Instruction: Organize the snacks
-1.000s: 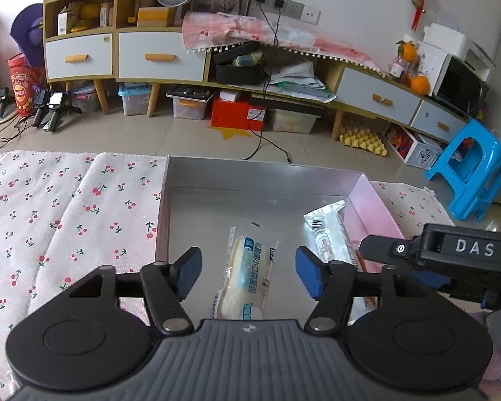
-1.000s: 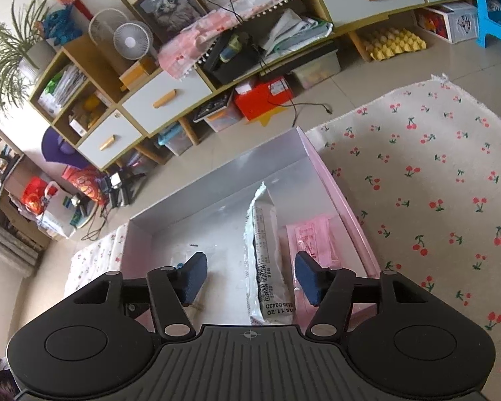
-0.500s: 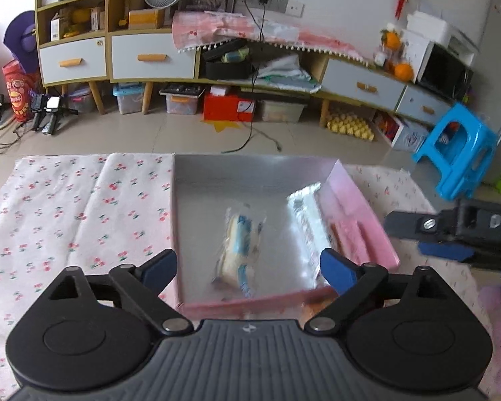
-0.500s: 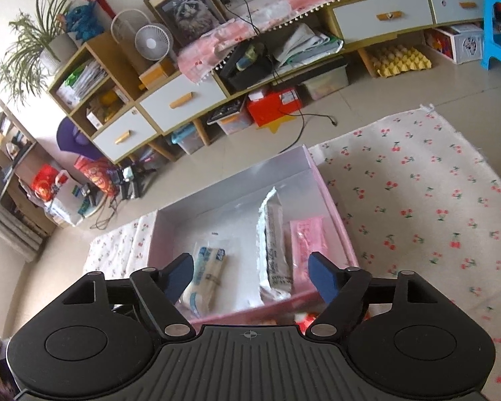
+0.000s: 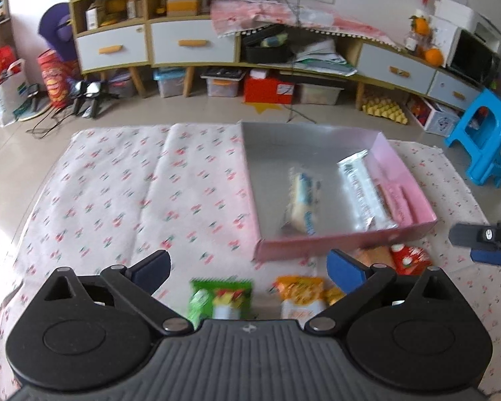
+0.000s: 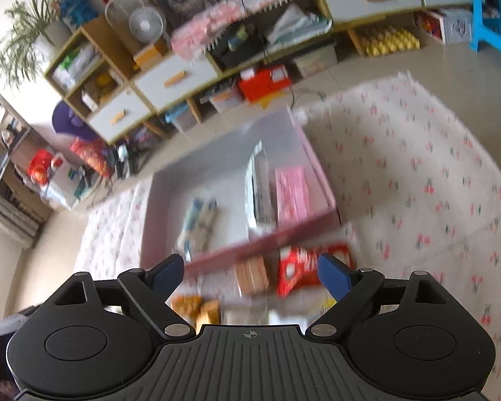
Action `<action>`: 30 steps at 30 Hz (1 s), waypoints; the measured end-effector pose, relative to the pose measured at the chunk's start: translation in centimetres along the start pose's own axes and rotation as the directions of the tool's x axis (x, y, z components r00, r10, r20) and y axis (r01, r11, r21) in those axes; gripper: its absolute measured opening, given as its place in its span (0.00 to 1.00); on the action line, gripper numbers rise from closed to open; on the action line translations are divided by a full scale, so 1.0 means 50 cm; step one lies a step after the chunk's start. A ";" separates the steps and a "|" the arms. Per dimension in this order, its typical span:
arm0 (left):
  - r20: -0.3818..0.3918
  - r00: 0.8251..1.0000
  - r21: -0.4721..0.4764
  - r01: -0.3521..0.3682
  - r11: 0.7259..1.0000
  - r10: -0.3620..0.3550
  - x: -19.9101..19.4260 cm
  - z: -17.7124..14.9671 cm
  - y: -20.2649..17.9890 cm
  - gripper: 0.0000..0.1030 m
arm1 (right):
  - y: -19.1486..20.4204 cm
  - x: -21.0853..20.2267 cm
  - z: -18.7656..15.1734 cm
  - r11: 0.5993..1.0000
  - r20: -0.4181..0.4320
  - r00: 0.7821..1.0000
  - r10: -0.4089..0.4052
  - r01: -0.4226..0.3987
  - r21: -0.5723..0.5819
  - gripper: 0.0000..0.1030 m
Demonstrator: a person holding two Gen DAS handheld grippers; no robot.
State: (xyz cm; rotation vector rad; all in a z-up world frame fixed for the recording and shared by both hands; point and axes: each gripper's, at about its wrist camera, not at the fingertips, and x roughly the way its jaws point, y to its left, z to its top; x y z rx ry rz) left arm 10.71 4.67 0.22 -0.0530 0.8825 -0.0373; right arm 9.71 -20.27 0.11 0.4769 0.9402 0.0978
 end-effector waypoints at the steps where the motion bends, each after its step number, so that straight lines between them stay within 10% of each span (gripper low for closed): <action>1: -0.017 1.000 -0.003 -0.009 1.000 0.008 0.003 -0.004 0.007 0.97 | -0.001 0.005 -0.007 1.000 -0.023 1.000 -0.007 0.007 -0.007 0.86; 9: -0.035 0.999 -0.024 -0.019 1.000 0.018 -0.009 -0.031 0.045 0.97 | 0.003 0.025 -0.035 1.000 -0.089 0.996 0.007 -0.007 -0.004 0.86; 17: -0.062 0.987 -0.036 0.145 0.989 -0.147 -0.020 -0.056 0.024 0.94 | -0.003 0.057 -0.072 0.994 -0.139 0.987 -0.085 0.074 -0.084 0.86; 30: -0.124 0.962 0.037 0.249 0.968 -0.243 0.004 -0.093 -0.060 0.58 | -0.008 0.057 -0.105 0.964 -0.104 0.976 -0.190 0.165 -0.209 0.86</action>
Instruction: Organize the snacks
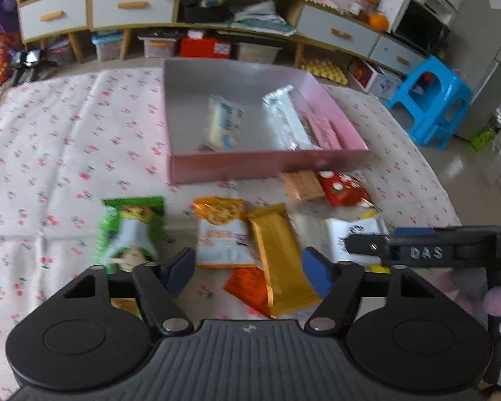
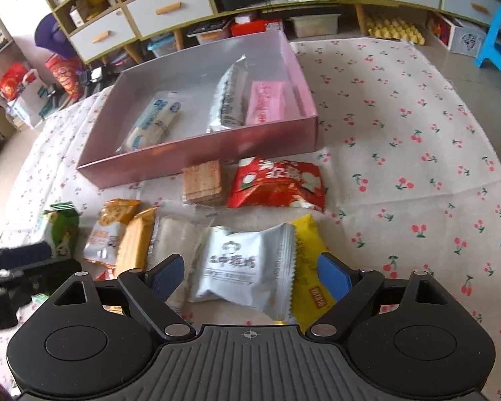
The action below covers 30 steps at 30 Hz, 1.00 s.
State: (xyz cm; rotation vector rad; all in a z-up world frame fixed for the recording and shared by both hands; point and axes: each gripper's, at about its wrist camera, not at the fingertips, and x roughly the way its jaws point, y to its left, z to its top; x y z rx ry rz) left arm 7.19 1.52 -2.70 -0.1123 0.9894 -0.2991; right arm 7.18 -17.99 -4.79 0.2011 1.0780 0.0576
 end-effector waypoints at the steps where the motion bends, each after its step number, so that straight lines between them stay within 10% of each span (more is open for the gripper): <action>1: -0.013 1.000 -0.003 0.015 1.000 -0.015 0.006 -0.002 -0.005 0.52 | -0.005 0.002 0.001 1.000 0.002 1.000 -0.012 0.012 0.001 0.86; 12: -0.078 0.996 -0.055 0.040 0.998 -0.045 0.052 -0.010 -0.031 0.44 | -0.050 -0.001 0.019 0.996 0.045 0.998 0.043 -0.039 -0.080 0.86; 18: -0.085 0.996 -0.035 -0.017 0.999 0.014 0.063 -0.017 -0.037 0.44 | -0.019 -0.015 -0.015 0.876 0.039 0.989 0.144 -0.110 -0.469 0.86; 30: -0.075 0.988 0.061 -0.132 0.989 0.136 0.065 -0.016 -0.041 0.35 | 0.038 0.031 -0.048 0.745 0.073 0.997 0.032 0.025 -0.667 0.85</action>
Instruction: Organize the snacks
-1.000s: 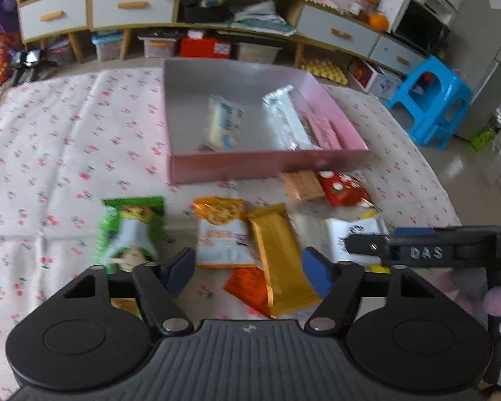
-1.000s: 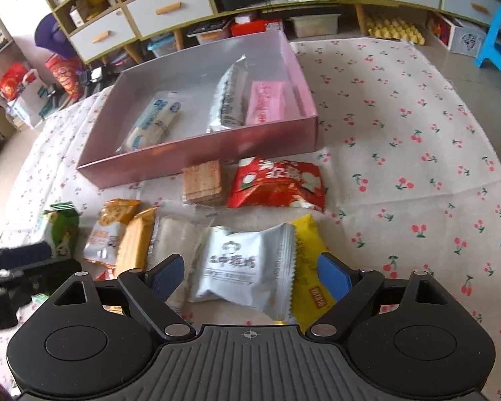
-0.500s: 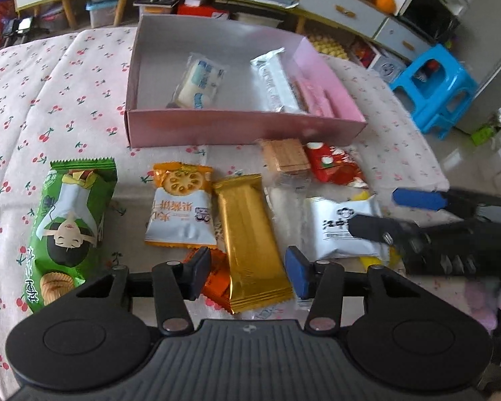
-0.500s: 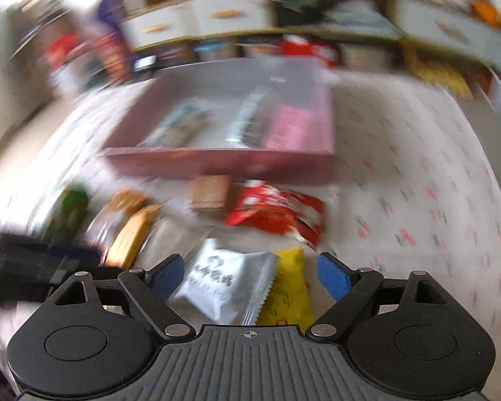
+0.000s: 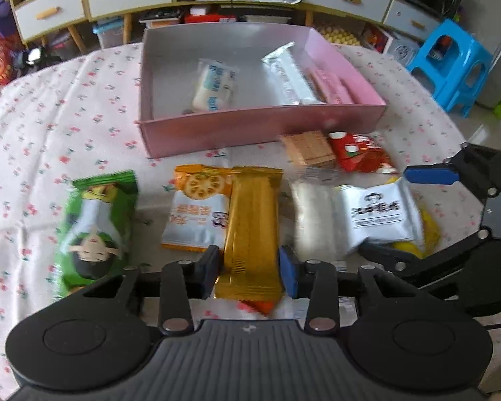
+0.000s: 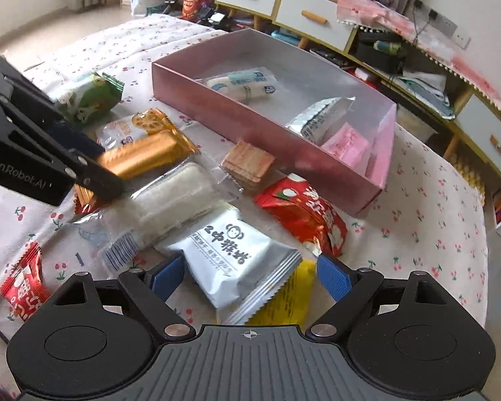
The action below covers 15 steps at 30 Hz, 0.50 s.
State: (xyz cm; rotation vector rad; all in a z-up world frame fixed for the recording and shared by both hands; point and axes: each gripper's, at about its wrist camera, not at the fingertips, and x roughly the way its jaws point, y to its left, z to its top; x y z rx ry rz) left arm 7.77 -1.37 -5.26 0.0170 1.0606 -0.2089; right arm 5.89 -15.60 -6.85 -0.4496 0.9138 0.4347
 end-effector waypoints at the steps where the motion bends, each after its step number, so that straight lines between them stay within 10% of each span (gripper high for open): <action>1: -0.004 1.000 -0.004 -0.004 1.000 0.004 0.003 0.000 0.006 0.35 | 0.003 0.004 0.002 1.000 -0.003 1.000 0.004 -0.004 -0.009 0.85; 15: -0.027 0.999 -0.038 0.046 0.998 -0.047 -0.001 0.005 0.022 0.35 | 0.008 0.011 0.021 0.999 -0.031 0.999 0.038 -0.038 -0.004 0.72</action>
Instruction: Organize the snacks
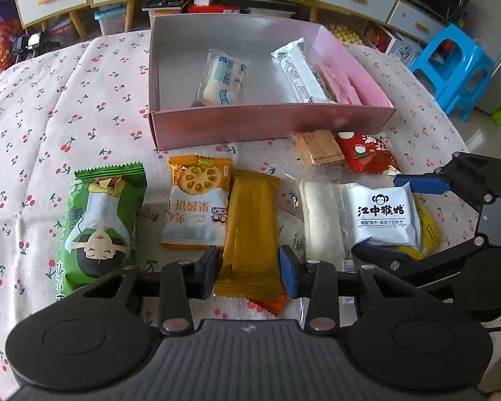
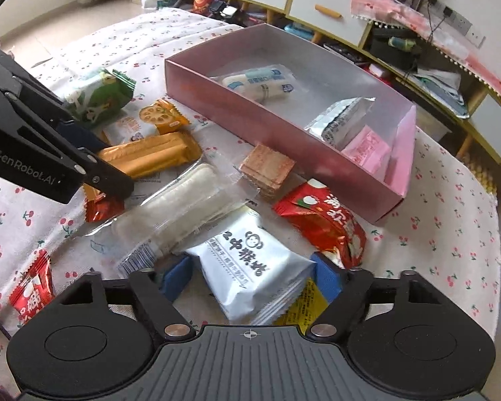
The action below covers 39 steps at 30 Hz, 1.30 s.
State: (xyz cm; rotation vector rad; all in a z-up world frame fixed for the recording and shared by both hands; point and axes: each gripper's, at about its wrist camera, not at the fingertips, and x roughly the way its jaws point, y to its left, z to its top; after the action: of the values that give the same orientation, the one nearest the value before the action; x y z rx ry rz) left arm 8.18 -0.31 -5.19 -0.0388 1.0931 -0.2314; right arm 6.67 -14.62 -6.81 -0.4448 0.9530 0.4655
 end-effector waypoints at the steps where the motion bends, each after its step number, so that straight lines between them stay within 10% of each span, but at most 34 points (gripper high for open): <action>1: 0.005 1.000 0.001 0.003 1.000 -0.003 -0.004 0.001 -0.001 0.34 | -0.002 -0.004 0.001 1.000 -0.002 1.000 0.004 -0.004 0.010 0.71; 21: 0.077 0.995 -0.042 0.060 0.997 -0.056 -0.052 0.025 0.014 0.34 | -0.058 -0.049 0.010 0.959 -0.051 0.997 0.051 -0.035 0.280 0.63; 39: 0.137 0.984 -0.099 0.128 0.987 -0.114 -0.082 0.060 0.026 0.31 | -0.107 -0.115 0.068 0.891 0.085 0.996 0.033 -0.067 0.449 0.63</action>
State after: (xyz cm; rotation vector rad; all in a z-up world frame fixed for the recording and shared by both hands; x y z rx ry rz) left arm 9.25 1.54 -0.39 -0.2146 0.9722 -0.2750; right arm 9.06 -18.10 0.63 0.0215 0.9665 0.2895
